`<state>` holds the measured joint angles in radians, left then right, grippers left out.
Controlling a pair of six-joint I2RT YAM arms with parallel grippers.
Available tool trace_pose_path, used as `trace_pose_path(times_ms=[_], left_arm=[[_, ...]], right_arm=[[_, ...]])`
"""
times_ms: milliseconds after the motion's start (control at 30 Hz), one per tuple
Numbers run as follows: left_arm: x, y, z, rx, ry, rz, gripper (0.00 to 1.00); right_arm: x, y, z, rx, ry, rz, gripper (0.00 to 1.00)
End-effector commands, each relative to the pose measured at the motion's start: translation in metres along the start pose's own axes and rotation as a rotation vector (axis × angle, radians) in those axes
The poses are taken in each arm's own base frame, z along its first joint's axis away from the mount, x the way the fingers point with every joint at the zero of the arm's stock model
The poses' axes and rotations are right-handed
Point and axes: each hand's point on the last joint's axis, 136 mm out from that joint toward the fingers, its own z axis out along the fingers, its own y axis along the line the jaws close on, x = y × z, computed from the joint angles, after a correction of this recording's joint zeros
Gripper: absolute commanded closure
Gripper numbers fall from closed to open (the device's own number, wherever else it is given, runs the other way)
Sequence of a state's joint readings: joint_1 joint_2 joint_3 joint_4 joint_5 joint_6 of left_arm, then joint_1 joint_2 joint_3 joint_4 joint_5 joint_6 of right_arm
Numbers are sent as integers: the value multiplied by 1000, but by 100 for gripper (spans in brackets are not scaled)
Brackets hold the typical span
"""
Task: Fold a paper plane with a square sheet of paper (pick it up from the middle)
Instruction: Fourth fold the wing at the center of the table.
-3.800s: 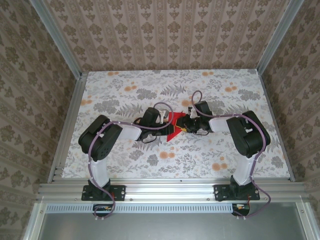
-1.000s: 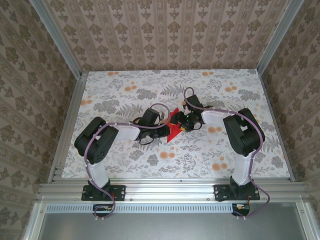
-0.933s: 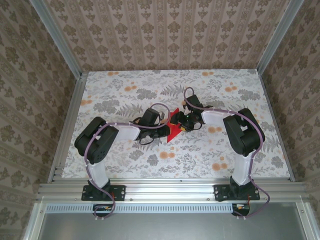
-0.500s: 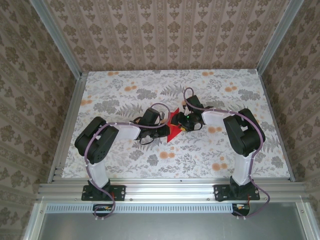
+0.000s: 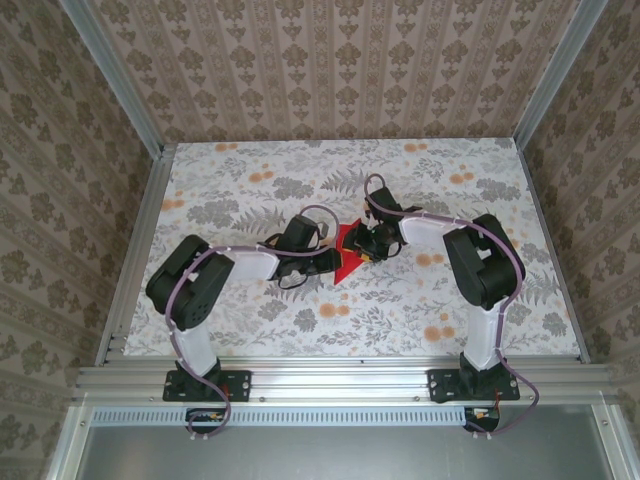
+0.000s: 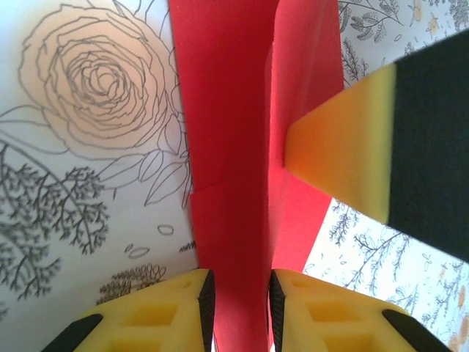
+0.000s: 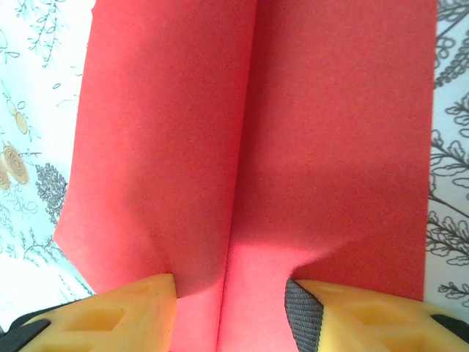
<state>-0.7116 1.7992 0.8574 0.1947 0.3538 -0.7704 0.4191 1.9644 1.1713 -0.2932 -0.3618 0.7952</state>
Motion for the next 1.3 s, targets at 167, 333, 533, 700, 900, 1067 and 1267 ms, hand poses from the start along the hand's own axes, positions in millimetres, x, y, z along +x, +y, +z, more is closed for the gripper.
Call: trace_pose_path(times_ms=[167, 333, 533, 700, 900, 1067, 1267], left_arm=[[-14, -21, -22, 105, -105, -19, 73], [-14, -29, -24, 164, -118, -4, 76], [-9, -31, -17, 187, -85, 7, 78], [-8, -32, -10, 196, -70, 12, 80], [-6, -22, -4, 158, -64, 11, 80], [-10, -11, -3, 104, -93, 24, 74], [-21, -6, 0, 83, -131, 25, 68]], right_arm=[[47, -162, 22, 629, 94, 138, 48], [46, -165, 19, 662, 81, 143, 45], [49, -165, 22, 668, 93, 136, 45], [52, -167, 23, 673, 103, 143, 44], [54, -165, 28, 657, 115, 163, 43], [55, -165, 29, 650, 120, 168, 43], [55, -162, 29, 641, 121, 168, 43]])
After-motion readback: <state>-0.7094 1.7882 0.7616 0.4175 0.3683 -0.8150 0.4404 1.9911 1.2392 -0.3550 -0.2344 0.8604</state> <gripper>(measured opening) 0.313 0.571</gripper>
